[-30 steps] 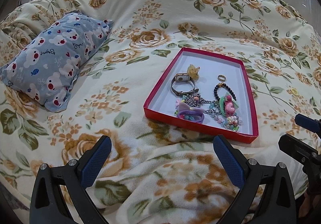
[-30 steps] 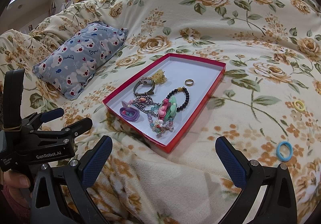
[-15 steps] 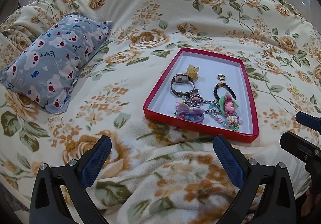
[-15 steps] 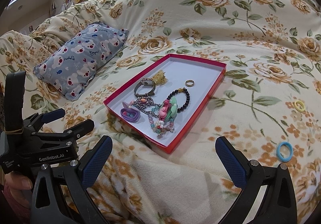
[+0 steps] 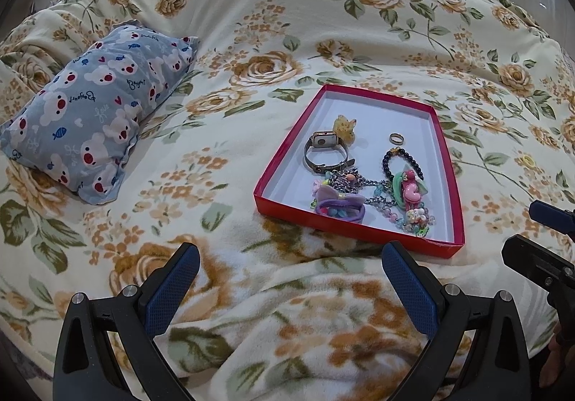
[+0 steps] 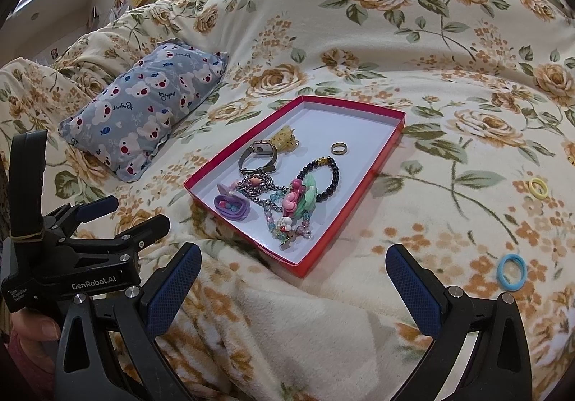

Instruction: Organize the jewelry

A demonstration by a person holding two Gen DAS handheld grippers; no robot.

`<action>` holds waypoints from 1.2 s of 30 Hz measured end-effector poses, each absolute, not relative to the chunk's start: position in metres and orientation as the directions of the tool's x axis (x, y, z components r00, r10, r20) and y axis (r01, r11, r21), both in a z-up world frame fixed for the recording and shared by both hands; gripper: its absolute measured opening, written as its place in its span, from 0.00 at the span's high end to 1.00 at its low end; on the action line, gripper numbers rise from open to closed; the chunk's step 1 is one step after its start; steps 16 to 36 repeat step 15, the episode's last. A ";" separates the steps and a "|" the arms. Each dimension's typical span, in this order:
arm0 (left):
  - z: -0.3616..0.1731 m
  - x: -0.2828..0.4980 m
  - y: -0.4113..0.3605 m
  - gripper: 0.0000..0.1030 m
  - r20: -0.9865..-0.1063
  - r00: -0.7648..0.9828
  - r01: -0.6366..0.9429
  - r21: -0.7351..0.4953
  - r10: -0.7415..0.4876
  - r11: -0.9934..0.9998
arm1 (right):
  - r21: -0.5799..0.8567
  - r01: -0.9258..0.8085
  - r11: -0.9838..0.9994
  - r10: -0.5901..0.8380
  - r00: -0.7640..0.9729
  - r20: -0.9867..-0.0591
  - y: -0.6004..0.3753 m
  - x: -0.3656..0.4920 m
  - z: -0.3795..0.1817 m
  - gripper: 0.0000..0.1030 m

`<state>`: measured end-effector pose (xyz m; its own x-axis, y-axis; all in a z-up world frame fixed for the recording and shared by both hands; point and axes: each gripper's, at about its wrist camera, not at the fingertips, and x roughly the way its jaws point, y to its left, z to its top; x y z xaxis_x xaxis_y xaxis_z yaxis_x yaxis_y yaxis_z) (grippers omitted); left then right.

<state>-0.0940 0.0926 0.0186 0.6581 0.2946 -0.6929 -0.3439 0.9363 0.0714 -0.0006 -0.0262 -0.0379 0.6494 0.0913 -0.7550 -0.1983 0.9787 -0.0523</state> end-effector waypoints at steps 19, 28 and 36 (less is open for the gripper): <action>0.017 -0.084 0.089 0.01 -0.698 0.655 -0.330 0.083 0.291 0.940 | -0.034 -0.178 0.983 0.090 0.645 -0.759 -0.028 0.005 -0.045 0.00; 0.017 -0.084 0.089 0.01 -0.698 0.655 -0.330 0.083 0.291 0.940 | -0.034 -0.178 0.983 0.090 0.645 -0.759 -0.028 0.005 -0.045 0.00; 0.017 -0.084 0.089 0.01 -0.698 0.655 -0.330 0.083 0.291 0.940 | -0.034 -0.178 0.983 0.090 0.645 -0.759 -0.028 0.005 -0.045 0.00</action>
